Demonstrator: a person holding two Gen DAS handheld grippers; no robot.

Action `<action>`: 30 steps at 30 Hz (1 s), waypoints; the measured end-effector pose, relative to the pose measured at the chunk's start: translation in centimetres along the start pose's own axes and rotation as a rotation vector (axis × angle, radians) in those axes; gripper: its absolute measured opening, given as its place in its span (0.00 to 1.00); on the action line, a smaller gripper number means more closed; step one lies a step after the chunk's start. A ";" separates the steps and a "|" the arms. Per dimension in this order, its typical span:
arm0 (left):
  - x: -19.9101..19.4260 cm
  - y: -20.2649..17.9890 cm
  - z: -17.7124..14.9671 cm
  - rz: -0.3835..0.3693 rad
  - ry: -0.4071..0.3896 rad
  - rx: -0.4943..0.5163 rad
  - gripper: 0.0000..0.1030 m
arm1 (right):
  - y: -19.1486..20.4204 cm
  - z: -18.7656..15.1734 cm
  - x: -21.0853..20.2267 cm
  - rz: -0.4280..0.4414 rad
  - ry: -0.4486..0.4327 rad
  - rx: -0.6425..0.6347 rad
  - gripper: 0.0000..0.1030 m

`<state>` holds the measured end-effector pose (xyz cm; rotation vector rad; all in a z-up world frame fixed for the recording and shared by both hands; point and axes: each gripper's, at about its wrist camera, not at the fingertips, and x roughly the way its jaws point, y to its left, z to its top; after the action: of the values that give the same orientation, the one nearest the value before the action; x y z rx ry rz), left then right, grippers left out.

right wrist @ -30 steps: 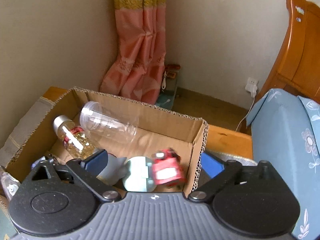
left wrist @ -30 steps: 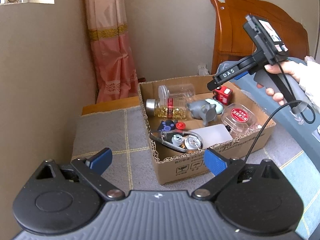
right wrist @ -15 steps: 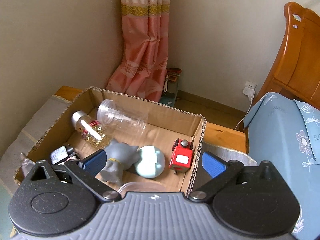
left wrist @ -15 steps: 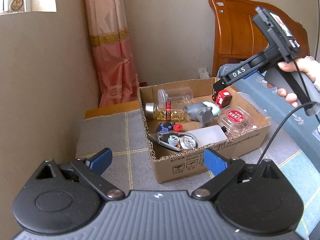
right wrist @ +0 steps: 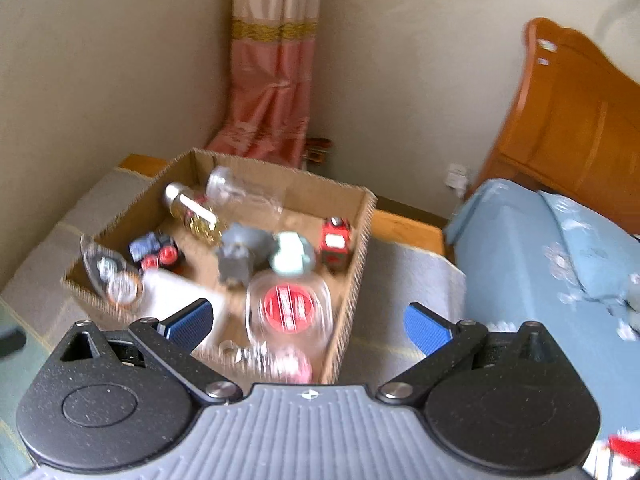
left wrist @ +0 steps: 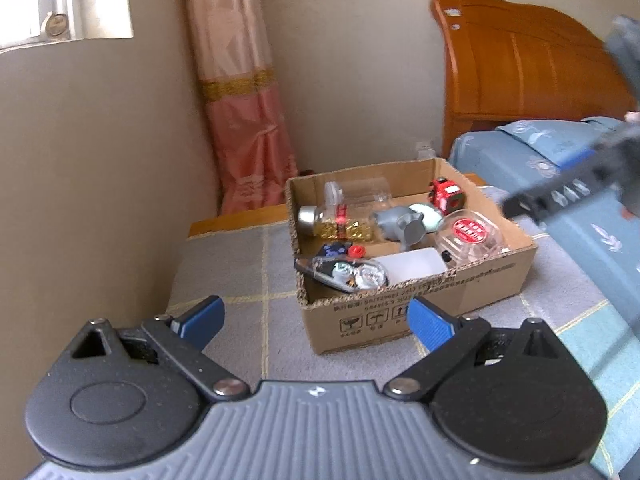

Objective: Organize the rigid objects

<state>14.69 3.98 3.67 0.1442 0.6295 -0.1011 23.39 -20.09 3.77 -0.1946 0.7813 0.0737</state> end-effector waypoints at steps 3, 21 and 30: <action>-0.4 -0.4 -0.6 -0.007 0.015 -0.059 0.95 | 0.5 -2.8 -1.6 -0.047 0.009 0.045 1.00; -2.7 -3.8 -1.1 0.012 0.113 -0.071 0.95 | 1.9 -9.5 -5.9 -0.059 0.045 0.262 1.00; -3.9 -4.0 -0.1 0.060 0.108 -0.057 0.95 | 2.2 -8.9 -7.1 -0.054 0.009 0.256 1.00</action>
<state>10.98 0.24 5.45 0.1137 0.7345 -0.0172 11.92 -19.67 2.33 0.0271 0.7864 -0.0785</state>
